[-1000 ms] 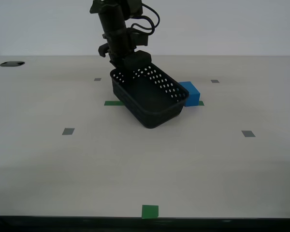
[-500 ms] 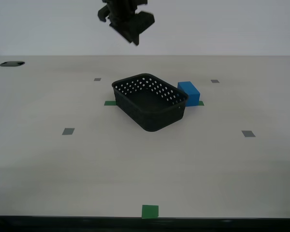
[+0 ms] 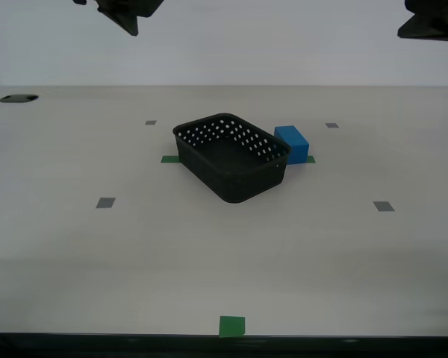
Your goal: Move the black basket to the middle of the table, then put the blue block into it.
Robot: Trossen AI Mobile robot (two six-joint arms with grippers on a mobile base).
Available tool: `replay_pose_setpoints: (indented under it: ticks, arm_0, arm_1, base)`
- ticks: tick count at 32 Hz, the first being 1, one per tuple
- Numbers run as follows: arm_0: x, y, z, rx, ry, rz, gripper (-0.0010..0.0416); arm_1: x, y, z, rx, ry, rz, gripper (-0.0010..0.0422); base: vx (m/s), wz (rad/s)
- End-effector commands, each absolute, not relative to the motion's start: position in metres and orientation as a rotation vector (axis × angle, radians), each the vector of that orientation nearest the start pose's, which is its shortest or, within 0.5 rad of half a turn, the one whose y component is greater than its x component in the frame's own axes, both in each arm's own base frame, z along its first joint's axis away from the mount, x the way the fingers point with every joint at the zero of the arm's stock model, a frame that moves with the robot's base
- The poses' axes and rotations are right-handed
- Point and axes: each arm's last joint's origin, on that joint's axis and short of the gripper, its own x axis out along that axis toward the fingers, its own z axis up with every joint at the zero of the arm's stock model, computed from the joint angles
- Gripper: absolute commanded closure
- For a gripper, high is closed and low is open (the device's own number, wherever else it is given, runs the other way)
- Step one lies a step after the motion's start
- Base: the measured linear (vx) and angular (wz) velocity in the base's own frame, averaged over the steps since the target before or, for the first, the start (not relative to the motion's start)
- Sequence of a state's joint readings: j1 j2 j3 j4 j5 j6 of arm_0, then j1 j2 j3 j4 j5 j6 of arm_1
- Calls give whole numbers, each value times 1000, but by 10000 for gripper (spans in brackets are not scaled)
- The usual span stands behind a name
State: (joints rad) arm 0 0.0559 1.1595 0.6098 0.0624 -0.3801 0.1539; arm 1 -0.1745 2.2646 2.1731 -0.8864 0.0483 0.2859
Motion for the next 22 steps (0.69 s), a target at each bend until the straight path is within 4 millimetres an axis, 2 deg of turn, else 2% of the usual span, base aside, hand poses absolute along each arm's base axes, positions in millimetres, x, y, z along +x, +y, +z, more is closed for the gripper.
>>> replay_pose_setpoints:
  ticks: [1, 3, 4, 7, 10, 11, 12, 13, 15, 17, 18, 20, 21, 22]
  arm_0:
    - [255, 38, 225, 221, 554, 453, 405]
    - [261, 42, 223, 221, 574, 464, 405]
    - [274, 53, 221, 218, 653, 487, 402]
    - [288, 63, 218, 195, 722, 509, 402]
    - [306, 77, 210, 164, 828, 540, 402]
    - [313, 85, 206, 158, 873, 550, 397]
    - [321, 90, 202, 156, 905, 556, 382]
    - [329, 95, 197, 154, 942, 559, 347]
    - [337, 100, 193, 151, 970, 559, 296]
    - [340, 102, 191, 151, 979, 558, 256]
    - [341, 103, 192, 151, 975, 558, 208]
    - [340, 104, 192, 153, 977, 559, 177]
    - [338, 105, 191, 154, 997, 559, 135]
    - [338, 107, 189, 153, 1006, 561, 128]
  arm_1:
    - [486, -70, 264, 301, 956, -312, 401]
    - [487, -67, 264, 297, 958, -307, 401]
    - [487, -61, 263, 291, 966, -295, 401]
    - [487, -55, 263, 288, 970, -285, 401]
    - [489, -42, 263, 280, 972, -264, 401]
    - [489, -32, 263, 269, 979, -246, 401]
    - [490, -23, 263, 260, 982, -229, 401]
    - [490, -13, 263, 248, 987, -212, 401]
    - [490, -5, 263, 235, 988, -204, 401]
    - [490, -1, 263, 229, 990, -201, 401]
    - [490, 1, 263, 227, 989, -198, 401]
    - [490, 1, 263, 227, 986, -197, 401]
    - [491, 1, 263, 228, 976, -196, 401]
    - [491, 1, 264, 228, 972, -196, 401]
  base:
    - [0, 0]
    - [0, 0]
    - [0, 0]
    - [-2, -14]
    - [0, 0]
    - [0, 0]
    - [0, 0]
    - [0, 0]
    - [0, 0]
    - [0, 0]
    - [0, 0]
    - [0, 0]
    - [0, 0]
    - [0, 0]
